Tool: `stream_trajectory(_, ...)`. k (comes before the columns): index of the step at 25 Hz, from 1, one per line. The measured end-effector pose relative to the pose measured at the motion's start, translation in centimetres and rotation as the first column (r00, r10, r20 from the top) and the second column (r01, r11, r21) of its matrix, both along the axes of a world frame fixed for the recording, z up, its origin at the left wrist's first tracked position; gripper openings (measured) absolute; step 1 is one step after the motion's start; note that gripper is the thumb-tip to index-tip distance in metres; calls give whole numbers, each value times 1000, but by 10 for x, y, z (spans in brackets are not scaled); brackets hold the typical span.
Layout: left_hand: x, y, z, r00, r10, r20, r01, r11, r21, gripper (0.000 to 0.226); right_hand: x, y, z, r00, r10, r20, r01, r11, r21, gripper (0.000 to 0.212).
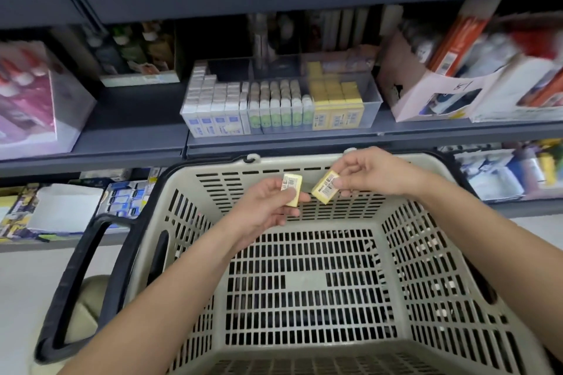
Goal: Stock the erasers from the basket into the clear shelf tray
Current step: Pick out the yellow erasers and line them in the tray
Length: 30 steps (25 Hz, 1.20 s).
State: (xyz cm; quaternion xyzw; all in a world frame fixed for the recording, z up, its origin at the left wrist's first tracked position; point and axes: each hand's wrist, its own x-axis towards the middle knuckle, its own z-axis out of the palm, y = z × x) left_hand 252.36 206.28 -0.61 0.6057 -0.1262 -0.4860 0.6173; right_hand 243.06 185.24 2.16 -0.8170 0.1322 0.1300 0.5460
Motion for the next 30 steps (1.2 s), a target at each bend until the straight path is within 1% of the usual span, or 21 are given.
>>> stream_trajectory(2,8,-9,20,981,26,194,-21,999,-23,16,-1,-6,12,1000,-8,-8,9,999,47,20)
stream_trajectory(4,17,-20,36,917,91,389,-67,995,-75,12,2,-13,26,1000,-17,13,17,999,49,21)
stream_trajectory(5,23,-27,42,868,134,478,-90,989,-113,13,7,-17,34,997,-50,58,48,998,26,19)
stream_trajectory(7,35,-40,50,757,200,622,-129,979,-158,19,22,-27,50,968,-150,199,165,985,-58,13)
stream_trajectory(8,42,-46,52,707,229,669,-159,973,-165,21,33,-33,56,937,-203,283,244,963,-118,11)
stream_trajectory(9,47,-50,52,667,261,698,-197,965,-172,23,45,-40,61,897,-252,364,338,920,-196,9)
stream_trajectory(10,53,-53,50,642,291,709,-231,956,-182,23,60,-48,65,855,-279,436,433,848,-306,9)
stream_trajectory(11,57,-55,47,632,313,709,-252,948,-194,23,75,-56,67,831,-275,484,501,749,-433,10)
stream_trajectory(12,60,-56,44,635,328,700,-264,943,-203,22,90,-65,67,832,-244,498,523,644,-559,14)
stream_trajectory(13,62,-56,40,642,340,687,-271,939,-211,22,105,-75,65,856,-203,475,500,556,-664,20)
stream_trajectory(14,63,-56,37,650,351,674,-281,935,-216,22,117,-83,61,885,-170,433,456,500,-736,24)
stream_trajectory(15,64,-57,35,658,364,659,-292,930,-221,23,128,-91,57,906,-147,396,415,480,-773,27)
stream_trajectory(16,65,-57,33,664,374,647,-301,926,-227,23,136,-96,52,921,-128,369,383,482,-788,27)
stream_trajectory(18,66,-58,31,663,385,642,-306,922,-238,23,146,-103,41,941,-83,328,322,519,-792,27)
stream_trajectory(21,67,-60,27,652,375,659,-295,926,-234,19,156,-110,34,971,-74,229,223,634,-740,26)
stream_trajectory(22,67,-60,27,655,374,656,-299,926,-229,19,158,-111,34,978,-73,196,195,652,-733,26)
stream_trajectory(23,67,-61,27,662,376,649,-307,925,-223,19,161,-110,34,984,-60,170,167,651,-740,27)
stream_trajectory(28,67,-60,28,671,377,639,-313,925,-217,28,163,-105,38,996,26,84,53,589,-807,29)
stream_trajectory(29,67,-59,27,672,378,637,-314,924,-217,29,160,-101,41,995,19,93,66,561,-825,30)
stream_trajectory(30,67,-59,28,674,379,634,-315,924,-218,29,157,-95,45,991,-3,136,117,523,-844,29)
